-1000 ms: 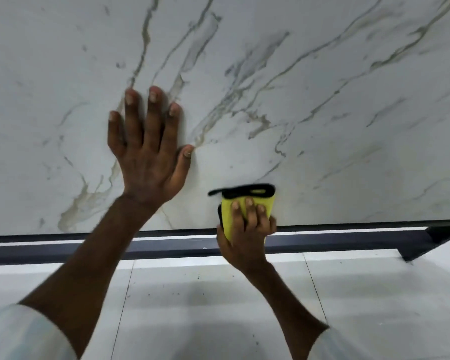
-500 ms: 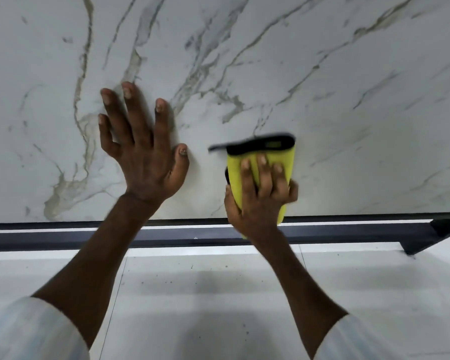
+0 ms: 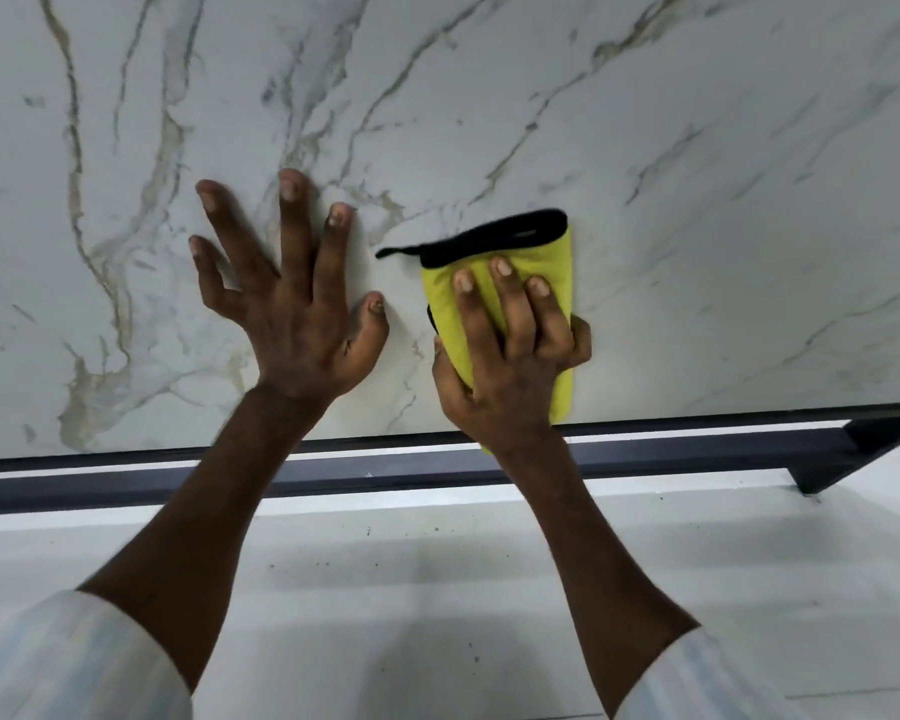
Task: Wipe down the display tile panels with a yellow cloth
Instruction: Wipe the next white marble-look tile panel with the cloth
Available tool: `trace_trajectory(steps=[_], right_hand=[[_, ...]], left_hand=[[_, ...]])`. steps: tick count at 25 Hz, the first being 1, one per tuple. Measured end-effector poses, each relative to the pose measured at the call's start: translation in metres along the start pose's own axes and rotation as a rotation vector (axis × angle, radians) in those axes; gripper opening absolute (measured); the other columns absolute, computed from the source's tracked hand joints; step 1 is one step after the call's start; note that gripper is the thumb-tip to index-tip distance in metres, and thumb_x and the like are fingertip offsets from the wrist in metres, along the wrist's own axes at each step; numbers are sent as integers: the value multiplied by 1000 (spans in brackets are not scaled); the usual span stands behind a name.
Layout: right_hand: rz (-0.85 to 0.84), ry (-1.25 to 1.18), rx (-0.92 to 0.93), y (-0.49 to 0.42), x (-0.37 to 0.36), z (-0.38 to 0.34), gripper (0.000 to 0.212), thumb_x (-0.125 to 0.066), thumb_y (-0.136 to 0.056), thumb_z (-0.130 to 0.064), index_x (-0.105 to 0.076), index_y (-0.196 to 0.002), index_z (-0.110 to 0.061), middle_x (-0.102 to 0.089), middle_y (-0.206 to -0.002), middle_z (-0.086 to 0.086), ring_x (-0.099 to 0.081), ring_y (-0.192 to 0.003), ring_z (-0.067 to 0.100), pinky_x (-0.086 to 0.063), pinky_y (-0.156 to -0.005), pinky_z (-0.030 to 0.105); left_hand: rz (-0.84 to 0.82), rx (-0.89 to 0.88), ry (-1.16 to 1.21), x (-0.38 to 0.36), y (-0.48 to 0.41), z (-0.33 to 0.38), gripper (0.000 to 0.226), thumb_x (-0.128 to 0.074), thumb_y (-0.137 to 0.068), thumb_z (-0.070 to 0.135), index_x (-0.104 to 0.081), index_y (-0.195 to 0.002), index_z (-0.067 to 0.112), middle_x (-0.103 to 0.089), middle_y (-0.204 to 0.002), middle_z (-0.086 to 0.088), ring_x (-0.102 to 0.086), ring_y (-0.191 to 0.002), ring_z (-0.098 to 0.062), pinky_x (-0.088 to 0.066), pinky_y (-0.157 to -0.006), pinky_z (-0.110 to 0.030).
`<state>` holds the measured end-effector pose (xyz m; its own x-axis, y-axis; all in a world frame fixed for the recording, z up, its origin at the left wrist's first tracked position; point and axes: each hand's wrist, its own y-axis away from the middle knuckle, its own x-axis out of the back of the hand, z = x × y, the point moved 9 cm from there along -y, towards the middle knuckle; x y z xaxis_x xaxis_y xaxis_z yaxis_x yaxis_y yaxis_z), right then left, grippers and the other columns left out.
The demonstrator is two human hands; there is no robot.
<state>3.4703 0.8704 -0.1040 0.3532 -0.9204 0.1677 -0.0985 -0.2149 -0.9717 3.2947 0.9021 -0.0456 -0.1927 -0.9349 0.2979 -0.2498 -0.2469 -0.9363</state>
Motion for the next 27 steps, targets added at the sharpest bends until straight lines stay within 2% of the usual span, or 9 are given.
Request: trace_trajectory(steps=[3,7,9,11,14,16,19,23,27], right_hand=[[-93,132,-4,68,-7,28,82,-72,-79,-41,-37,-152,-29,-26,-159,-1,-26,-140,28,-29,-103,55],[-225,168,-8,101,-6,44,93,-82,-71,-41,-37,-151,-29,-23,-158,-1,-24,-137,27,-29,-102,53],[-198,96,-48,67,1,37,91,-79,-72,-40,-36,-152,-31,-24,-158,-1,-24,-137,27,-32,-100,54],[-141,30,-21,2,12,25,86,-73,-78,-42,-35,-155,-33,-29,-159,0,-30,-137,29,-35,-100,57],[-11,0,42,-114,33,7,73,-68,-87,-45,-42,-154,-31,-37,-157,0,-36,-138,29,-36,-101,60],[56,26,9,-162,42,3,68,-69,-89,-44,-49,-152,-29,-44,-157,1,-39,-138,29,-36,-100,60],[13,90,23,-149,40,-4,69,-69,-90,-44,-48,-152,-26,-44,-158,4,-42,-136,33,-37,-100,61],[-114,158,8,-109,30,-6,85,-79,-76,-40,-46,-152,-24,-35,-159,4,-45,-130,37,-41,-95,61],[-49,89,92,-232,41,-59,82,-71,-76,-44,-49,-153,-25,-44,-157,5,-46,-131,36,-41,-98,59]], left_hand=[[49,5,31,4,4,-3,78,-39,-96,49,-18,-165,19,4,-174,1,-18,-139,-69,4,-124,-55],[-16,8,7,2,-2,0,74,-40,-97,48,-26,-162,15,4,-174,-1,-18,-139,-71,8,-124,-54],[-92,13,64,9,-3,2,70,-44,-100,45,-27,-162,15,-3,-174,-13,-15,-142,-69,7,-123,-53],[-114,42,110,26,-22,1,65,-49,-101,43,-36,-160,18,-21,-167,-28,-17,-149,-58,-7,-120,-58],[-16,42,99,61,-106,-5,63,-53,-100,39,-41,-157,15,-27,-159,-41,-23,-150,-49,-24,-111,-69],[52,22,79,76,-184,-19,65,-55,-99,37,-41,-157,11,-27,-156,-45,-25,-151,-51,-28,-110,-67],[109,39,21,96,-263,-44,68,-53,-100,38,-36,-160,11,-25,-161,-40,-24,-154,-47,-28,-112,-58],[72,-18,-74,88,-260,-39,67,-37,-107,42,-27,-163,7,-25,-169,-22,-19,-156,-44,-21,-121,-59],[59,-21,-36,86,-256,-41,66,-39,-107,41,-30,-163,7,-25,-170,-16,-16,-158,-40,-19,-122,-60]])
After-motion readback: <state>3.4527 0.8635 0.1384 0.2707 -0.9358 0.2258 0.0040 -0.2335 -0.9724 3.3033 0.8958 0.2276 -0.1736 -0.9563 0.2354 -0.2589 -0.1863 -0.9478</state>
